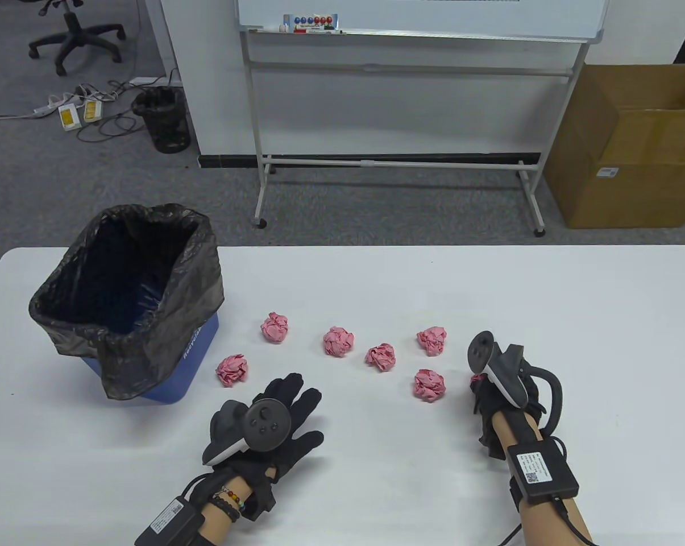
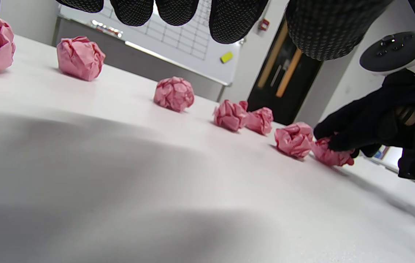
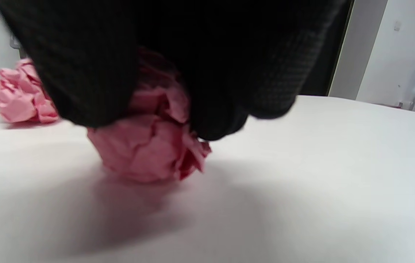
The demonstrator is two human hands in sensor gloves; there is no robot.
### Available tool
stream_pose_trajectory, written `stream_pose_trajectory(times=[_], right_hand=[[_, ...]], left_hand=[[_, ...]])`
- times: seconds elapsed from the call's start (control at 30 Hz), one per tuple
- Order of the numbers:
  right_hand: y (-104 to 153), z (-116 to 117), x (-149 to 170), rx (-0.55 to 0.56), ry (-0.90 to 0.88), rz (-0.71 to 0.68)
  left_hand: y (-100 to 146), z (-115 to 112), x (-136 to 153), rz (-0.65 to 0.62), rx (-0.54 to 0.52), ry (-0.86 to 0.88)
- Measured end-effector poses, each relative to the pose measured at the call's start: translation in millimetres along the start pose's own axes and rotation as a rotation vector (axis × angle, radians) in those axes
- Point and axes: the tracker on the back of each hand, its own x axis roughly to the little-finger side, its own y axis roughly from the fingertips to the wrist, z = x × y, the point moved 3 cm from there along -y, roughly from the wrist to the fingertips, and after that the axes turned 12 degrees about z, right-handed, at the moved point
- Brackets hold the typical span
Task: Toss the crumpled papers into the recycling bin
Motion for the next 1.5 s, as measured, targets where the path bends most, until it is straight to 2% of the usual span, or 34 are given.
stream_pose_trajectory(times=[0.2,0.37,0.83,1.03,1.17,1.3,1.43,1.5], right_hand=[[8,-9,-4,0.081,0.016,-0.007],[20,-26,-4,0.100,0.023,-0.025],[84,-50,-16,0.116,0.026,-0.159],[121,-61,-36,0.074,-0.089,-0.255],[143,-62,-55,0.040,-0.206,-0.320],[165,-61,-78,0.007,-0.328,-0.407],[187,-60,-100,-0.021,-0.415,-0.495],[194,-59,-106,-0.038,-0.457,-0.508]], left_hand=[[1,2,0,-0.006,-0.007,0.013],[2,6,1,-0.006,-0.015,0.026],[2,5,3,0.003,0.004,0.063],[0,6,5,0.004,0.029,0.152],[1,7,2,-0.005,0.019,0.105],[0,6,4,-0.017,0.066,0.231],[0,4,6,-0.020,0.148,0.485],[0,2,6,-0.025,0.187,0.543]])
